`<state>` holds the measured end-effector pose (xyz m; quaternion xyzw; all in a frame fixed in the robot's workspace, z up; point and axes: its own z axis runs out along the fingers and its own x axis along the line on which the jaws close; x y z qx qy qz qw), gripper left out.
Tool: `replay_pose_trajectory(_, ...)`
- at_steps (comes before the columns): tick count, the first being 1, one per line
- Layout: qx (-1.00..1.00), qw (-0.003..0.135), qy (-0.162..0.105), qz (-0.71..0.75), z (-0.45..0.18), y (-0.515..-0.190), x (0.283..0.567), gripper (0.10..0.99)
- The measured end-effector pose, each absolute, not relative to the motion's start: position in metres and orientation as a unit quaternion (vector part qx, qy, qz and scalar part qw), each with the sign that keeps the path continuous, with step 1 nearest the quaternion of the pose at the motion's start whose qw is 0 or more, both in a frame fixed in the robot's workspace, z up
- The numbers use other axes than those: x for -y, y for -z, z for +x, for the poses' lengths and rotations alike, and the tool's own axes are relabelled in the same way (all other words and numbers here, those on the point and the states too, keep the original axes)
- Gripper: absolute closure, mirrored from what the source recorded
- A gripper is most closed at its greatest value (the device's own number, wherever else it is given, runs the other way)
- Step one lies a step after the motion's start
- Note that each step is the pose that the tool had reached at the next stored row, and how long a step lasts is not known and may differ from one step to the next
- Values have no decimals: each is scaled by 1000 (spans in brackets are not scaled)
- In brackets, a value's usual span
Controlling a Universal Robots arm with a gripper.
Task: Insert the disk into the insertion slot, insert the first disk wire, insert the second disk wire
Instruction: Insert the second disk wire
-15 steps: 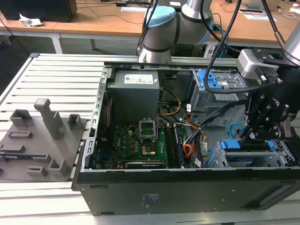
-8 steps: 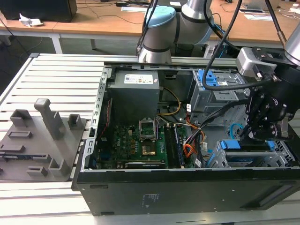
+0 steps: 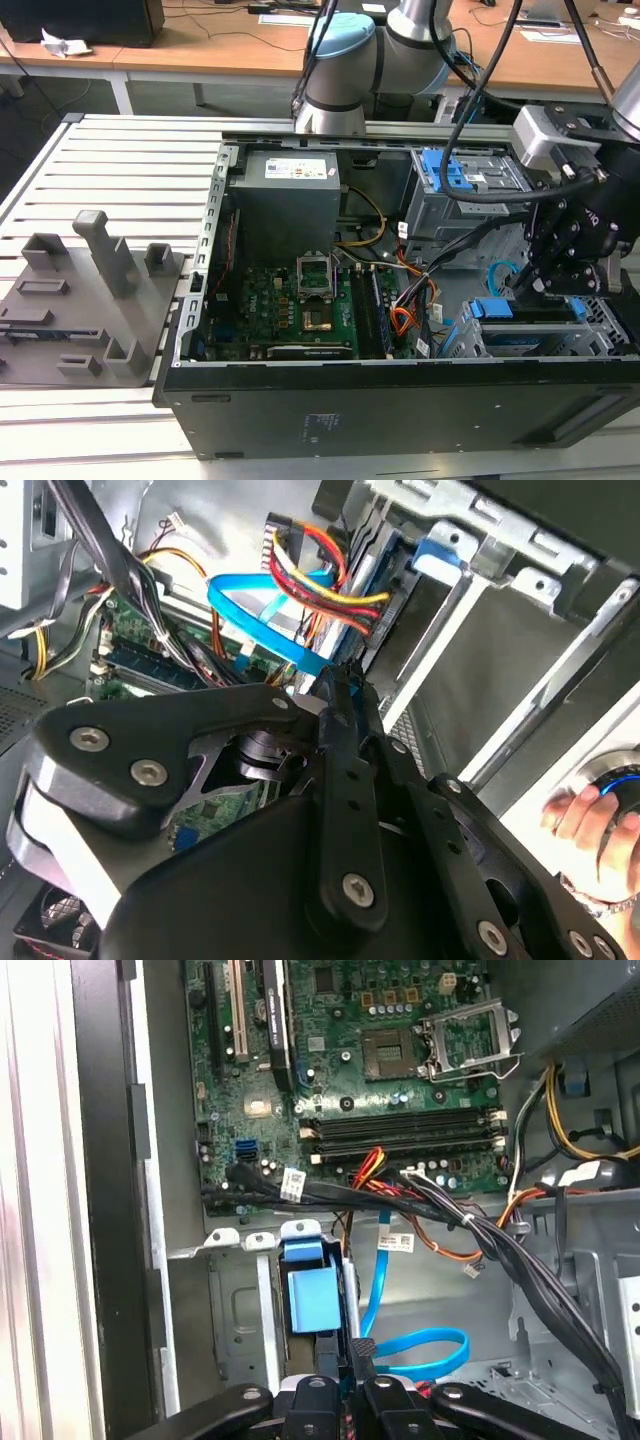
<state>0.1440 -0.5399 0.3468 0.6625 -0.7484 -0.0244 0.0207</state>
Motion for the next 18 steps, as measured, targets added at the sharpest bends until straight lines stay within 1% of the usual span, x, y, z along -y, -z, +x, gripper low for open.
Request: replay_pose_trajectory(18,747,19,26,664,150,-341,541,925)
